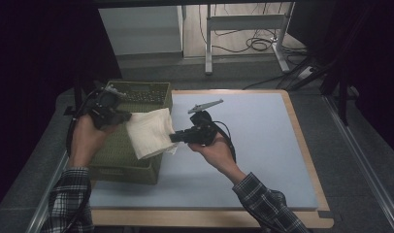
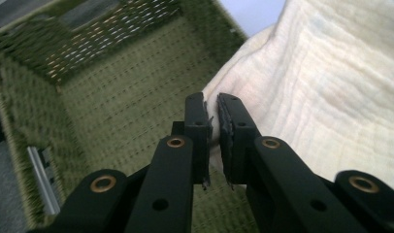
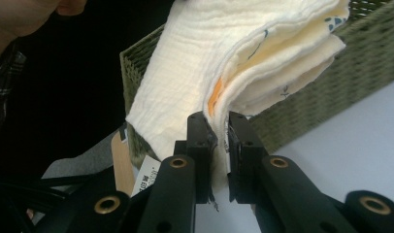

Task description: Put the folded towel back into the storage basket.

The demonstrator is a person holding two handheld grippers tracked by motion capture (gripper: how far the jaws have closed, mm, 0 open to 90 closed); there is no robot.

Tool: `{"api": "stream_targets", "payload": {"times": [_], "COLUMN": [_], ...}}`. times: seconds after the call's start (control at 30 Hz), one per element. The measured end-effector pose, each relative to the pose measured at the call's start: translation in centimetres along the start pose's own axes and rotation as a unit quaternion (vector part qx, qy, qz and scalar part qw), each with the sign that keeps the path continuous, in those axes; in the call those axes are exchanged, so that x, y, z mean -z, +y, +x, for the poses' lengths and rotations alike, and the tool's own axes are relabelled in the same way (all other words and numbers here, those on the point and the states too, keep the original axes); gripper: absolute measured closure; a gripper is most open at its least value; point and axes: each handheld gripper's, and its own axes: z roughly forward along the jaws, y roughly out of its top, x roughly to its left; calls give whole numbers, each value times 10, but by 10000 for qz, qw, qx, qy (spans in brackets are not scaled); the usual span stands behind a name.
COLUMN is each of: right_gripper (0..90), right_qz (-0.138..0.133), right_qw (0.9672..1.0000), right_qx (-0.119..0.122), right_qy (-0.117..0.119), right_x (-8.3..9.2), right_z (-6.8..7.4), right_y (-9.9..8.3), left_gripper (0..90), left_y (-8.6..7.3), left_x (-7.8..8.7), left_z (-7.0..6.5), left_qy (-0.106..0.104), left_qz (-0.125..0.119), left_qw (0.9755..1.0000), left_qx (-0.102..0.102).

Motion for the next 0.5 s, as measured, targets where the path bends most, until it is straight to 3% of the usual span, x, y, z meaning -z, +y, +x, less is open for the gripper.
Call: {"api": "stream_targets", "payload": {"times": [0.2,0.5], "right_gripper": [815,813], "right_qz": [47,139], "right_qw": [10000,9997], "right_qx": [-30,-72], "right_qy": [-9,-177], "right_x": [-25,-63], "right_z": [10,25], "right_y": [4,5], "left_gripper": [835,834], "left_y": [-10,-23], "left_x": [-4,-12], "left_z": [12,26], "left_qy": [119,301], "left_qz": [33,78], "left_qw": [9998,9992], "left_qx": [168,262]}}
